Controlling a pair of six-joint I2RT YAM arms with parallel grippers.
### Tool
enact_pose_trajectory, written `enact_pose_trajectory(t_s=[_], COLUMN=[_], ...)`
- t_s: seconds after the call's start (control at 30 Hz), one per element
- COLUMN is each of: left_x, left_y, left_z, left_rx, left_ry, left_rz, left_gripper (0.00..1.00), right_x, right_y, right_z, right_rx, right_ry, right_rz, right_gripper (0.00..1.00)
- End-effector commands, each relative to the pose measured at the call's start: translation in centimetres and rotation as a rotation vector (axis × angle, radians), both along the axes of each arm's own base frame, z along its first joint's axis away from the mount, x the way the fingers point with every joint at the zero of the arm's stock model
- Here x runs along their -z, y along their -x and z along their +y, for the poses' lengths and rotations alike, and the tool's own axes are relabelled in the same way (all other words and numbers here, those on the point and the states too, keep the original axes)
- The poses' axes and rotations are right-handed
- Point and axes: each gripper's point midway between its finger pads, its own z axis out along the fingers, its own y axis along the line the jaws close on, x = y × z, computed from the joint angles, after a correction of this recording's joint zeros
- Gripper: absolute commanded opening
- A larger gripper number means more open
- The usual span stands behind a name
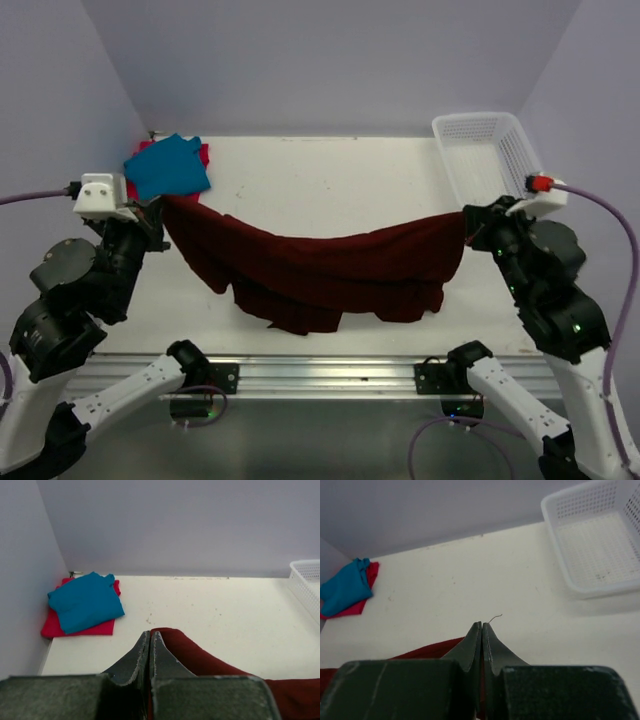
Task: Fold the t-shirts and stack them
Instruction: Flatten out the tshirt
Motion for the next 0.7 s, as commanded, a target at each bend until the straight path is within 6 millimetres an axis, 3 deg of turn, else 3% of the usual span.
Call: enact_pose_trajectory(t_s=[0.0, 0.03, 0.1, 0.13, 0.23, 0.33, 0.5, 0.67], left_x=[2.9, 4.8, 6.6, 8.8, 13.0, 15.3, 16.5, 17.3], left_y=[-1.6, -2.0, -2.2, -2.6, -2.8, -2.7, -2.5, -3.2], left_z=[-1.8, -2.0, -2.3, -2.7, -3.5, -3.7, -3.7, -4.7], left_rx=[0.007, -0.009, -0.015, -0.020, -0.026, -0.032, -0.040, -0.029], left_ry=[0.004, -0.011, 0.004, -0.019, 0.001, 0.014, 0.041, 0.021], left_rz=[0.069, 0.104, 0.135, 0.177, 0.260, 0.310, 0.329, 0.351], left_gripper=[0.00, 0.00, 0.00, 0.00, 0.00, 0.00, 0.00, 0.00], right_x=[7.1, 9.7, 12.8, 14.3, 17.6, 19.9, 23.7, 28.1], right_y=[-3.0, -4.2, -5.4, -6.0, -7.2, -7.2, -5.6, -4.1], right_z=[3.5, 4.1, 5.1, 5.7, 6.5, 7.3, 8.6, 8.6], right_rx=[-0.086, -0.086, -0.094, -0.102, -0.098, -0.114, -0.142, -0.130], right_ry=[0.001, 0.011, 0.001, -0.001, -0.011, -0.024, -0.014, 0.010], right_rz=[0.251, 0.318, 0.384, 0.425, 0.495, 0.566, 0.668, 0.765], right_gripper=[0.00, 0.00, 0.00, 0.00, 0.00, 0.00, 0.00, 0.00])
